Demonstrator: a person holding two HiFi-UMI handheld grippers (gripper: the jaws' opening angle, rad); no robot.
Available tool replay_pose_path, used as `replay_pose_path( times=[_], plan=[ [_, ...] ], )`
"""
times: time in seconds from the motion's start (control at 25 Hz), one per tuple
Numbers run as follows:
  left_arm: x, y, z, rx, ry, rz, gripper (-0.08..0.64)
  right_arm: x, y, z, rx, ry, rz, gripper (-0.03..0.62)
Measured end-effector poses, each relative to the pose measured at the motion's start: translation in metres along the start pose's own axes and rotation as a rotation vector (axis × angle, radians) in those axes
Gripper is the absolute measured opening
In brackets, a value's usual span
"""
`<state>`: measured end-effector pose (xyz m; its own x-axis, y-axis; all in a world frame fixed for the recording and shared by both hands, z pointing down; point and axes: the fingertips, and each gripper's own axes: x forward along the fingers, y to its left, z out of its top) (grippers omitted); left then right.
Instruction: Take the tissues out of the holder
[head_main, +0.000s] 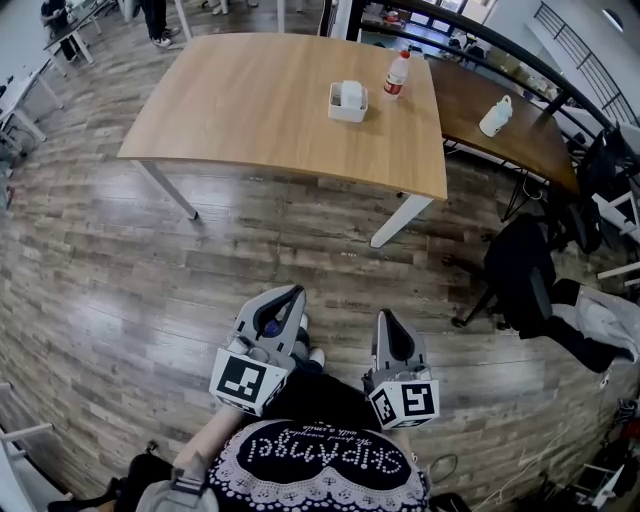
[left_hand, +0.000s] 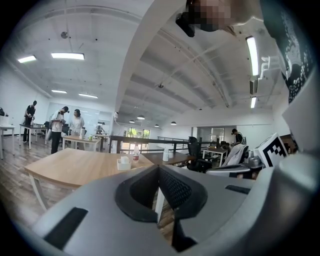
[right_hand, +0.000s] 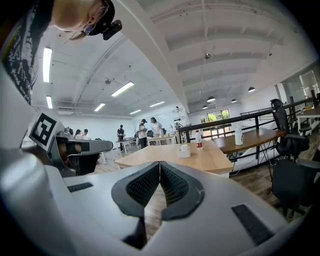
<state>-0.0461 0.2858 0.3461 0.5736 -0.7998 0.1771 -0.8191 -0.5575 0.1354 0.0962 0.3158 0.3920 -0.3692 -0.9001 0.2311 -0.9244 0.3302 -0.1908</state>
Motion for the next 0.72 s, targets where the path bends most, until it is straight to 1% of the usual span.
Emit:
replay_pose_path(
  times=[0.16,0.44,0.6,0.72],
  plan=[
    [0.012,0.02,0.01,0.004,-0.001,-0.01,0.006,0.021,0.004,0.009,0.007,0.003,-0.013,0.011],
    [0.026,0.046,0.013,-0.009,0.001,-0.02,0.006,0.051,0.008,0.006,0.023,0.02,-0.027,0.011],
    [0.031,0.062,0.017,0.032,0.001,-0.019,0.006,0.061,0.007,0.011,0.016,0.007,-0.039,0.011],
    [0.035,0.066,0.019,0.012,-0.006,-0.03,0.006,0.067,0.006,0.011,0.02,0.006,-0.052,0.011]
  ],
)
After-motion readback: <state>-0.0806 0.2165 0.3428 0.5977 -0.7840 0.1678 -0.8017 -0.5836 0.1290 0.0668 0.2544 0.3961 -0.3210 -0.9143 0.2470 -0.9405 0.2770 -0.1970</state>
